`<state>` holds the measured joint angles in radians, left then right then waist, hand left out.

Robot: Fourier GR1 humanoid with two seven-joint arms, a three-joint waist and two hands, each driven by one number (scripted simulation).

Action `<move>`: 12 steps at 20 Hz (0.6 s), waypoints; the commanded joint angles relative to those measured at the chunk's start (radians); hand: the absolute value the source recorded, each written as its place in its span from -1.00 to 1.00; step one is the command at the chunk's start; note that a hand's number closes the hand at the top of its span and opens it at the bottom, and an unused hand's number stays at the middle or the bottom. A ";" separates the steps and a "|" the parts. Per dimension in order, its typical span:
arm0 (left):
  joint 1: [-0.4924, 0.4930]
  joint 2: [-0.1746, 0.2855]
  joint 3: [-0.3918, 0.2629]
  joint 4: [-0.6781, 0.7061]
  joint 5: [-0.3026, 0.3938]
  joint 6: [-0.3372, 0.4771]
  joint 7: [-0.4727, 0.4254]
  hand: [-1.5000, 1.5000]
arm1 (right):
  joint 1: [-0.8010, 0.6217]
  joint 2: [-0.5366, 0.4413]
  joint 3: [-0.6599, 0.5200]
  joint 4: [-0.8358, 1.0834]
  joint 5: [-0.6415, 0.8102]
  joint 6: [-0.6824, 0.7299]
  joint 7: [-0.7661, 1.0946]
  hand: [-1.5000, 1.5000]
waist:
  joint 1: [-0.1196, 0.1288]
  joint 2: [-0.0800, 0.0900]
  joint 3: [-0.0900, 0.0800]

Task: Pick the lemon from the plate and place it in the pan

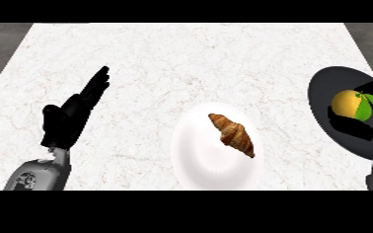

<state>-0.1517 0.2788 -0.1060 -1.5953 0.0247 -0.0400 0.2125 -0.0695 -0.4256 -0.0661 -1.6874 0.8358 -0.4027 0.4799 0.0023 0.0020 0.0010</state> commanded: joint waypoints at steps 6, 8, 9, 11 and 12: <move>-0.024 -0.011 0.039 0.014 -0.017 -0.032 0.008 0.00 | -0.191 -0.028 -0.150 0.509 -0.145 -0.118 -0.358 1.00 | 0.004 0.000 0.000; -0.031 -0.031 0.027 0.040 -0.036 -0.022 -0.024 0.00 | -0.222 -0.040 -0.178 0.641 -0.175 -0.154 -0.472 1.00 | 0.007 0.002 0.000; 0.016 -0.024 0.054 0.042 -0.011 -0.055 -0.064 0.00 | -0.249 -0.035 -0.178 0.645 -0.154 -0.151 -0.446 1.00 | 0.005 0.000 -0.001; -0.015 -0.061 0.006 0.025 -0.068 -0.014 -0.013 0.00 | -0.324 -0.086 -0.217 0.731 -0.183 -0.128 -0.486 1.00 | 0.007 0.001 0.000; -0.040 -0.073 0.010 0.087 -0.082 -0.010 -0.054 0.00 | -0.340 -0.047 -0.205 0.801 -0.168 -0.178 -0.522 1.00 | 0.007 0.002 0.000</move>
<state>-0.1794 0.2361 -0.0861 -1.5648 -0.0188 -0.0583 0.2052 -0.3182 -0.4759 -0.2420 -1.0775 0.6785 -0.5303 0.0602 0.0073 0.0025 0.0007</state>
